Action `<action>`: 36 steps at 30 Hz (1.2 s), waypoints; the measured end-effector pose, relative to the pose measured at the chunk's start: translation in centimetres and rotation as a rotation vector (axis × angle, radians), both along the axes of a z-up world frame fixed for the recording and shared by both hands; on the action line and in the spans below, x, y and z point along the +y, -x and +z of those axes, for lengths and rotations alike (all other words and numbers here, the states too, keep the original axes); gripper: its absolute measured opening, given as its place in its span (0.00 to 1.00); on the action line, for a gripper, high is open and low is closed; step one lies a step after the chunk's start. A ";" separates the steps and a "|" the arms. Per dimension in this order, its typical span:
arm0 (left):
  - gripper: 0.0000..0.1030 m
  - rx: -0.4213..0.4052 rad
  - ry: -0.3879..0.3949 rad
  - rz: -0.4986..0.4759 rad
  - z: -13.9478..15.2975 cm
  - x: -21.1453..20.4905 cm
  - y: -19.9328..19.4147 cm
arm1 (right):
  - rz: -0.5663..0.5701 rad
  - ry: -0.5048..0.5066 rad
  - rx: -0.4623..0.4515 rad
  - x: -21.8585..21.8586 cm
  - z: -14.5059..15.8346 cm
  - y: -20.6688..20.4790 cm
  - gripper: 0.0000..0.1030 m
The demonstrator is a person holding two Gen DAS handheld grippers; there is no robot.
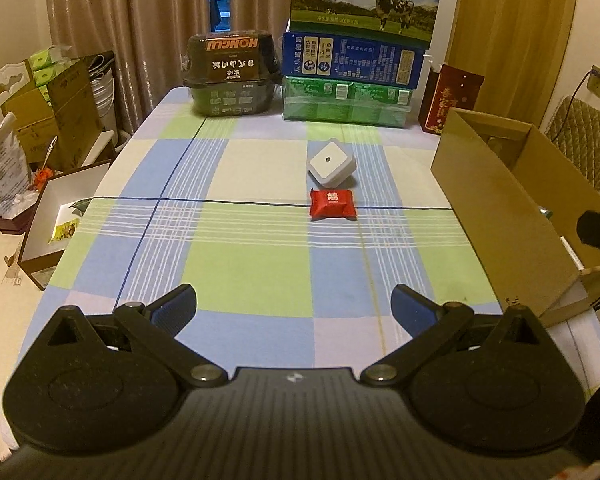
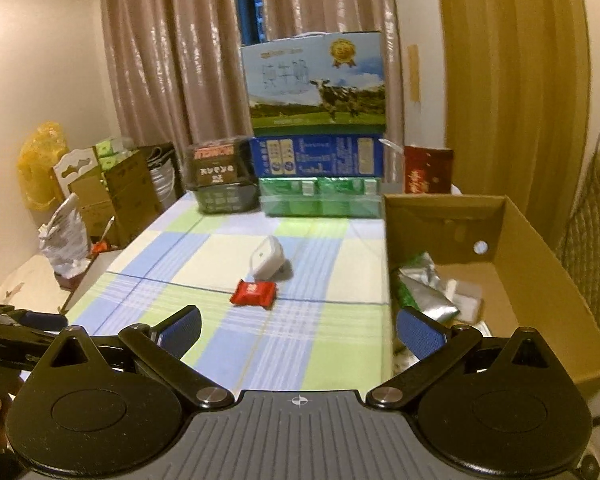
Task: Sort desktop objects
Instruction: 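Withdraw both tools from the cardboard box back over the table, then grasp the red candy packet with left gripper while right grasps the white night light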
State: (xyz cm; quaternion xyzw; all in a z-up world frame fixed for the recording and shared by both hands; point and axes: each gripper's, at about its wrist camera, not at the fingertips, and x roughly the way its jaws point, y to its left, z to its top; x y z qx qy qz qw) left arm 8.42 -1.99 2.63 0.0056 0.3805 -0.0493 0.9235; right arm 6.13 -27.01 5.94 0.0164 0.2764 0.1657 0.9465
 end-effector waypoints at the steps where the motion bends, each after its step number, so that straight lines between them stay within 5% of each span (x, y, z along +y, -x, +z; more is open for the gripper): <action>1: 0.99 0.001 -0.004 -0.002 -0.2 0.0 -0.2 | 0.004 0.001 -0.005 0.3 -0.1 -0.3 0.98; 13: 0.99 -0.005 -0.002 -0.042 -2.9 0.7 -6.4 | 0.033 0.008 -0.013 4.9 -4.0 -7.6 0.98; 22: 0.99 -0.008 0.006 -0.089 -6.5 0.4 -12.2 | 0.005 0.038 0.061 6.0 -8.3 -14.7 0.70; 36: 0.98 -0.049 0.021 -0.207 -10.1 -3.0 -19.5 | -0.073 0.089 0.073 5.9 -10.4 -21.5 0.60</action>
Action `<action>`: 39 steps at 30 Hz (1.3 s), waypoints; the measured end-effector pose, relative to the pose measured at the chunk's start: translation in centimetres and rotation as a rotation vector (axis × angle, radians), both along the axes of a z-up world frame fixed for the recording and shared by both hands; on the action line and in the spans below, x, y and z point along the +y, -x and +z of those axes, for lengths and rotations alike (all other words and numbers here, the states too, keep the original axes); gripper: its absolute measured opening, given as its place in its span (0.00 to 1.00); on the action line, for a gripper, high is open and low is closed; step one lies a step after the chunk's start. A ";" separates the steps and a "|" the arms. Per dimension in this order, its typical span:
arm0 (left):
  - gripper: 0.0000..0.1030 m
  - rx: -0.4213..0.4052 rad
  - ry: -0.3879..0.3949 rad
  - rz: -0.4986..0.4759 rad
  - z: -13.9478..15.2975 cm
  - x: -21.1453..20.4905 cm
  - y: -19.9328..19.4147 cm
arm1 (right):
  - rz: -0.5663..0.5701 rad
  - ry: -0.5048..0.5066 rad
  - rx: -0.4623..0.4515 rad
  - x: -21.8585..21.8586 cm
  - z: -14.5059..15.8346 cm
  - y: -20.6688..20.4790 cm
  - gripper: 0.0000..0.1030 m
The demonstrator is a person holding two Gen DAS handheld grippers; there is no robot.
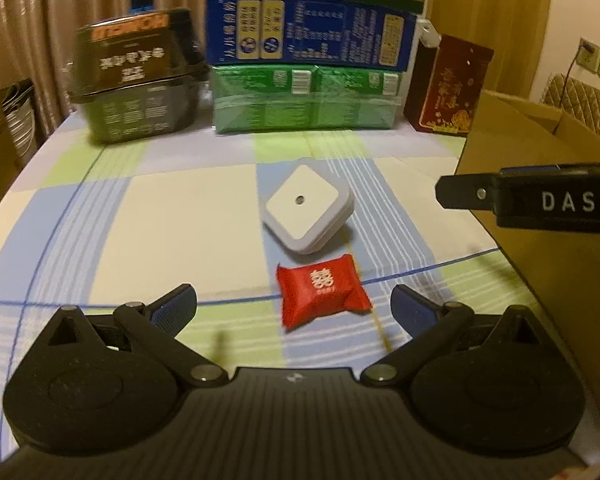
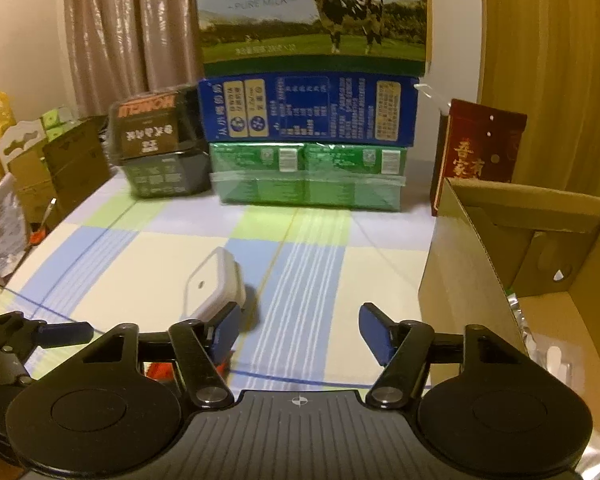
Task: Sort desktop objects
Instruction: 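Grasp the red candy packet with left gripper while right grasps the white night light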
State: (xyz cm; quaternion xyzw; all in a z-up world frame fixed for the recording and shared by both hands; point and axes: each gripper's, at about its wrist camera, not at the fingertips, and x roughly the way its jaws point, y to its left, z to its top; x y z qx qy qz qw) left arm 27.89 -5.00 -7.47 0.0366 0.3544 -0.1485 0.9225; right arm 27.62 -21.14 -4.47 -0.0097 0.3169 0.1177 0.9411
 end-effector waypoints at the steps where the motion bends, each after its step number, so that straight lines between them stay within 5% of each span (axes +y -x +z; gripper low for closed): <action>1: 0.98 -0.001 -0.005 -0.005 -0.2 -0.4 -0.3 | -0.003 0.003 0.000 0.0 -0.2 -0.2 0.59; 11: 0.89 0.022 -0.035 -0.016 -2.2 -2.9 -3.2 | -0.022 0.000 0.004 -0.1 -0.8 -1.3 0.59; 14: 0.78 0.028 -0.056 -0.017 -2.9 -3.1 -3.5 | -0.018 -0.001 0.004 0.0 -0.9 -1.3 0.59; 17: 0.50 0.015 -0.078 -0.020 -2.7 -2.9 -3.2 | -0.010 -0.001 0.005 0.1 -1.1 -1.3 0.59; 19: 0.43 0.032 -0.077 -0.014 -2.5 -2.1 -3.2 | -0.003 -0.002 0.005 0.3 -1.2 -1.2 0.59; 30: 0.40 0.004 -0.107 0.041 -0.7 4.1 -1.4 | 0.102 0.015 -0.015 3.3 -2.0 -1.6 0.59; 39: 0.39 0.017 -0.069 0.122 -0.7 7.0 -2.2 | 0.283 0.233 -0.071 8.2 -4.7 -3.5 0.59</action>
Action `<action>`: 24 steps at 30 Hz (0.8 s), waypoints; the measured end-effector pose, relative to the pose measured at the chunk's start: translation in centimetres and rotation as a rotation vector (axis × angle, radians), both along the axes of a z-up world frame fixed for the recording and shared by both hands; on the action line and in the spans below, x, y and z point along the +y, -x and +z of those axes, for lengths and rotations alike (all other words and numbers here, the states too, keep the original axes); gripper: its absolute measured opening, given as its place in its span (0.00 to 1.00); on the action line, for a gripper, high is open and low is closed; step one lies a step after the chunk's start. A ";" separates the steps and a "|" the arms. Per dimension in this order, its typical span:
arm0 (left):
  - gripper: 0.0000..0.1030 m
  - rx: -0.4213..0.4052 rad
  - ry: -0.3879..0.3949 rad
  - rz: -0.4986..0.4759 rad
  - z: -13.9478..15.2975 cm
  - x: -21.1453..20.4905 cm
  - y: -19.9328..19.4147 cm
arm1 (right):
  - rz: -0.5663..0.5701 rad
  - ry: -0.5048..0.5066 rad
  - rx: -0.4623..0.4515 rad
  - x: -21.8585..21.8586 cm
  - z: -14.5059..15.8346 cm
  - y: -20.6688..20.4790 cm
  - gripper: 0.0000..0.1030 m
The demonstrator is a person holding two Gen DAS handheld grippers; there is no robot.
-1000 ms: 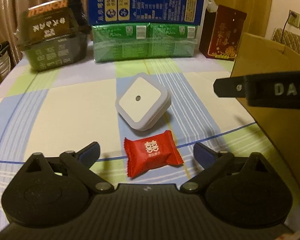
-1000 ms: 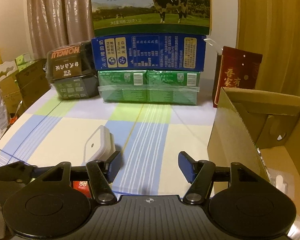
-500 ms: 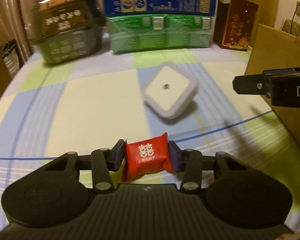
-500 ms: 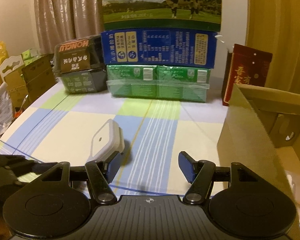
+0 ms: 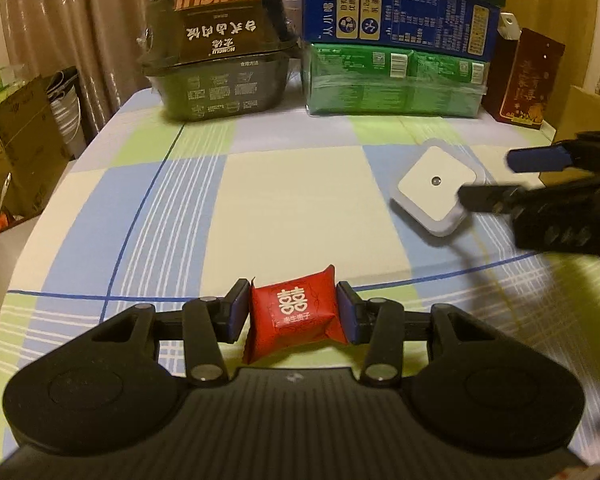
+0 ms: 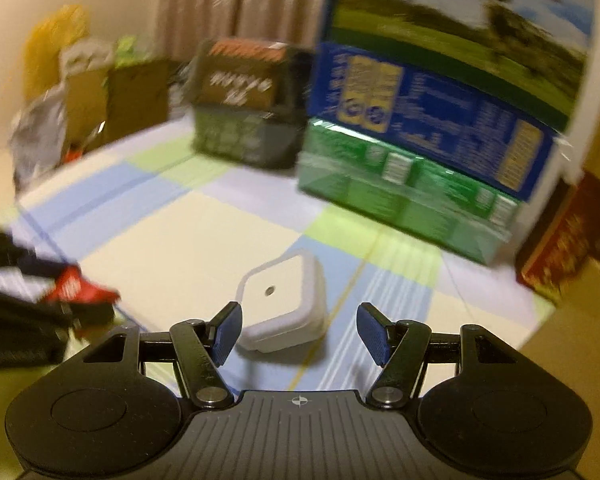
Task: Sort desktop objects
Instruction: 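Grasp the red candy packet with left gripper while right grasps the white night light, then carry the candy packet and night light over the cardboard box with both grippers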
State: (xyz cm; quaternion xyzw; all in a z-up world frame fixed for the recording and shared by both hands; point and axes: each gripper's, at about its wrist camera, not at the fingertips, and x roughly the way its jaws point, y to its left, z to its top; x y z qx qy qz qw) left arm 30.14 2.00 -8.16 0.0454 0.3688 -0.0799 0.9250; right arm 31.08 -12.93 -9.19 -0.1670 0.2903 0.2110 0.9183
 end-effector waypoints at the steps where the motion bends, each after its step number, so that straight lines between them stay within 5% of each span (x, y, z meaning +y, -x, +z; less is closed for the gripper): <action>1: 0.40 0.000 0.002 0.000 0.0 0.0 -0.1 | 0.018 0.026 0.001 0.4 -0.5 0.0 0.60; 15: 0.39 0.000 0.032 0.016 -0.3 0.6 -0.4 | 0.054 0.130 -0.008 2.5 -2.7 -1.5 0.63; 24: 0.39 0.019 0.022 -0.029 -0.2 -0.4 1.0 | -0.028 0.028 0.036 0.4 -1.2 1.2 0.61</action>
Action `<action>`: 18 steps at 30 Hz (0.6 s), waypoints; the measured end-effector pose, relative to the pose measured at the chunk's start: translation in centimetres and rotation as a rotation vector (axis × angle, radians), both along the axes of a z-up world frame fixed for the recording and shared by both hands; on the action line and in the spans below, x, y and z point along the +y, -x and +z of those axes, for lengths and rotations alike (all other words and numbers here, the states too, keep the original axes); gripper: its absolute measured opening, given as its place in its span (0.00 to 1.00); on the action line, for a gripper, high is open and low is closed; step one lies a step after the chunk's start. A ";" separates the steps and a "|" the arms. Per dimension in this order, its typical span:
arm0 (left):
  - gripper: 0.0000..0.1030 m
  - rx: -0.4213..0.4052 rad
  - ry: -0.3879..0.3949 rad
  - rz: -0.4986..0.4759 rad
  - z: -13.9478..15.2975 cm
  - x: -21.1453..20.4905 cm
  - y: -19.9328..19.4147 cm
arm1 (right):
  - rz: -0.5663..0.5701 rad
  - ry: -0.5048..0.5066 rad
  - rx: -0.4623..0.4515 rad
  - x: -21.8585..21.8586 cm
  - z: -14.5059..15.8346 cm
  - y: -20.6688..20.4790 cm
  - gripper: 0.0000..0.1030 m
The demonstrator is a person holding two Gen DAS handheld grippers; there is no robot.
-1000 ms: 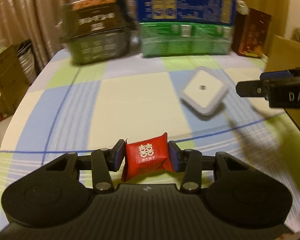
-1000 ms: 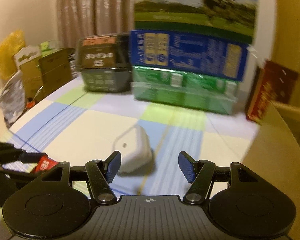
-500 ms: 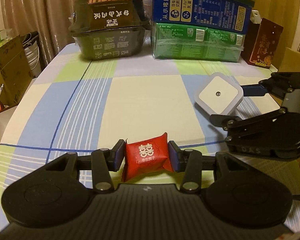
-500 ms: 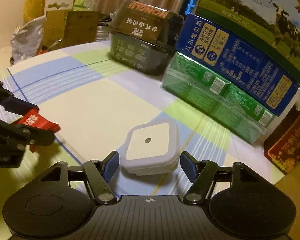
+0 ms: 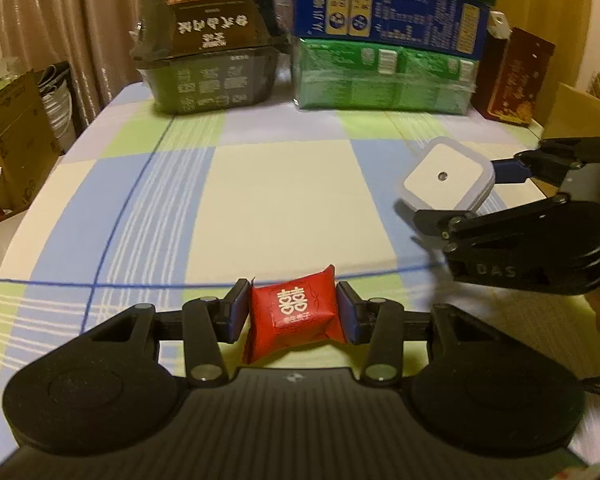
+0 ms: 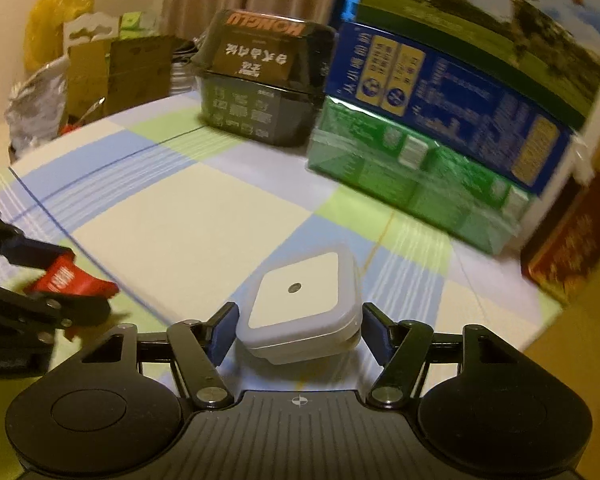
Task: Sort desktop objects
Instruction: 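Carry the candy packet and night light over the cardboard box with both grippers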
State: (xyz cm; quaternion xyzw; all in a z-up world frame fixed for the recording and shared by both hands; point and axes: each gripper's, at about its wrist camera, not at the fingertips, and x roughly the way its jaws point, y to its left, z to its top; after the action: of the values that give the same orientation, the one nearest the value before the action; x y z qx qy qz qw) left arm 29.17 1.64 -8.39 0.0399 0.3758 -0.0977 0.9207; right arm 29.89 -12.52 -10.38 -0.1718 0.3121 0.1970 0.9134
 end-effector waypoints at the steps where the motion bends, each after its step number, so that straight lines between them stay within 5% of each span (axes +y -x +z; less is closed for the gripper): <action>1: 0.39 0.004 -0.002 -0.008 0.0 -0.2 0.4 | -0.008 -0.013 0.015 -0.4 0.2 0.6 0.61; 10: 0.40 0.051 0.010 -0.104 1.0 -2.3 7.5 | -0.135 -0.196 0.189 -4.7 2.7 8.0 0.61; 18: 0.42 0.058 -0.002 -0.111 0.8 -3.4 11.5 | -0.141 -0.190 0.214 -6.0 2.0 13.3 0.61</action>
State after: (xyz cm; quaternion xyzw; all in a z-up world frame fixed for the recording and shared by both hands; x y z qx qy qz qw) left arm 17.66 -1.77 -7.60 0.0589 0.3996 -0.1494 0.9025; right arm 16.62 -18.50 -8.33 -0.0405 0.3989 0.1781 0.8986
